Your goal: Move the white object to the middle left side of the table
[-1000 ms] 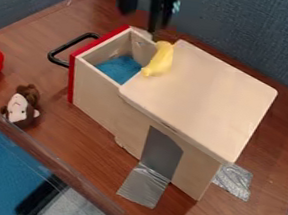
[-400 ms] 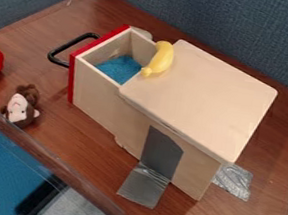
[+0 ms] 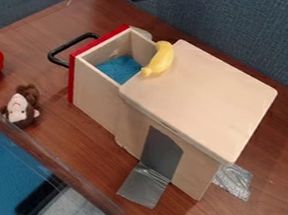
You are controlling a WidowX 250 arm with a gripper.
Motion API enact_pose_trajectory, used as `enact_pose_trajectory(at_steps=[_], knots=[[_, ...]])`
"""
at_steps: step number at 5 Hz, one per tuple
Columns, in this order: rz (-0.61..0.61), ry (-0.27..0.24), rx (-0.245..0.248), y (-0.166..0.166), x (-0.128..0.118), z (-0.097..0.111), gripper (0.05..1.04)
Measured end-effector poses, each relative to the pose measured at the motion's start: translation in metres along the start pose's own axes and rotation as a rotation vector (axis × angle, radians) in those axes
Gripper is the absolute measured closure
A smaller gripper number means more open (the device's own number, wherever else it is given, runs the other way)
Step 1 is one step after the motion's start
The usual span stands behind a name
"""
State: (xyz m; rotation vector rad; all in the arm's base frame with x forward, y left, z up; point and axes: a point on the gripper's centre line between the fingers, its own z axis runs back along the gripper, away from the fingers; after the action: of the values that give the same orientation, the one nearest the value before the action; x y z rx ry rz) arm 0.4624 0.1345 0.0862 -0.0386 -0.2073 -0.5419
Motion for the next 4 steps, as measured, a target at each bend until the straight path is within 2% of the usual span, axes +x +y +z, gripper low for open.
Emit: enact_pose_trajectory(at_steps=[1, 2, 3, 4], knots=[[-0.048, 0.022, -0.045, -0.003, -0.004, -0.020, 0.085], [-0.080, 0.028, -0.059, -0.011, -0.004, -0.031, 0.085], [-0.129, 0.041, -0.059, -0.022, 0.003, -0.042, 0.085], [-0.160, 0.046, -0.039, -0.028, 0.011, -0.046, 0.085]])
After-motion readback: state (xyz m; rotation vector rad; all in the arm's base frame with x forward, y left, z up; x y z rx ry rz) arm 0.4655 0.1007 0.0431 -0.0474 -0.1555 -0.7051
